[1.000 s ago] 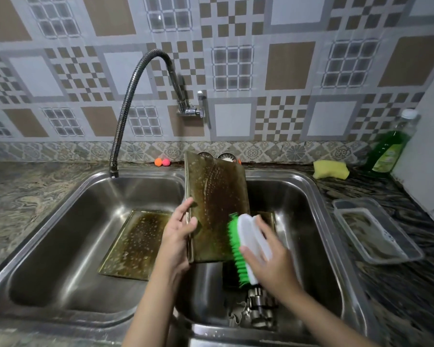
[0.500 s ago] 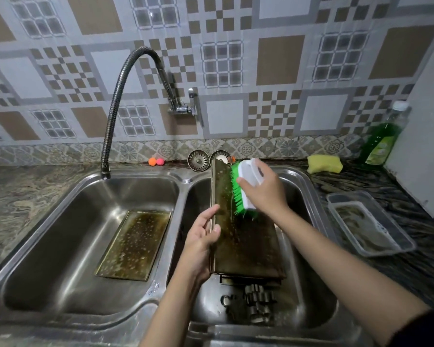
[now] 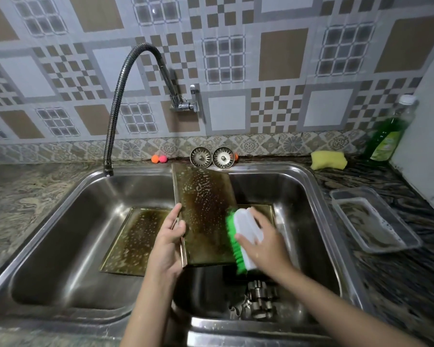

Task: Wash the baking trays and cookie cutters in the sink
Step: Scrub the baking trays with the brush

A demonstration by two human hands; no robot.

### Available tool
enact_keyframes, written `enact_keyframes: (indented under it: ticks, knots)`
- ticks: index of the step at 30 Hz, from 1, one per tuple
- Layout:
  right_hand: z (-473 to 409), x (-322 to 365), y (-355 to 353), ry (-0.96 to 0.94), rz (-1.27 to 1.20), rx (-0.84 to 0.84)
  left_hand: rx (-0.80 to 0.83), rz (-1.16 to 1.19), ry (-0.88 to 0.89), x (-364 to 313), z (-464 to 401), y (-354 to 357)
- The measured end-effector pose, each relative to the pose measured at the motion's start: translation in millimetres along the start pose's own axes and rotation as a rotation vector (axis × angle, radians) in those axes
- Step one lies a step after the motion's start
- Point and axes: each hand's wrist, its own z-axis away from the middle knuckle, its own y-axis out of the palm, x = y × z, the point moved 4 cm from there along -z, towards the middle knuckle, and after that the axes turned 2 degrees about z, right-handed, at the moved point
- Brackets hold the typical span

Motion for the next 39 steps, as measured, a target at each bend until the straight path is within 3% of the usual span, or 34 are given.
enact_keyframes:
  ticks: [4, 8, 14, 19, 26, 31, 35, 37, 39]
  knots:
    - [-79.0, -10.6, -25.6, 0.125, 0.019, -0.136, 0.093, -0.014, -0.125, 15.4, 7.3, 10.3]
    - [-113.5, 12.8, -28.3, 0.125, 0.124, -0.088, 0.077, -0.009, -0.159, 29.6, 8.8, 12.4]
    - [-18.3, 37.7, 14.8, -0.116, -0.018, 0.116, -0.004, -0.014, -0.131, 20.5, 9.4, 9.0]
    - [34.3, 15.3, 2.8, -0.060, -0.088, 0.317, -0.102, -0.117, -0.077, 12.5, 10.3, -3.9]
    - [-7.5, 37.6, -32.5, -0.082, -0.083, 0.185, -0.015, -0.538, 0.138, 11.4, 16.7, 28.8]
    - [-32.5, 63.8, -30.0, -0.029, -0.088, 0.161, 0.173, -0.875, 0.241, 30.5, 26.7, 62.2]
    - [-40.2, 59.7, -32.5, 0.087, -0.035, -0.040, 0.246, -1.049, 0.264, 41.4, 36.3, 78.2]
    - [-34.6, 61.9, -40.5, 0.118, -0.050, -0.146, 0.315, -1.073, 0.287, 40.0, 41.1, 86.3]
    - [-27.0, 67.1, -51.5, 0.122, -0.072, -0.244, 0.395, -0.952, 0.278, 35.9, 45.8, 89.6]
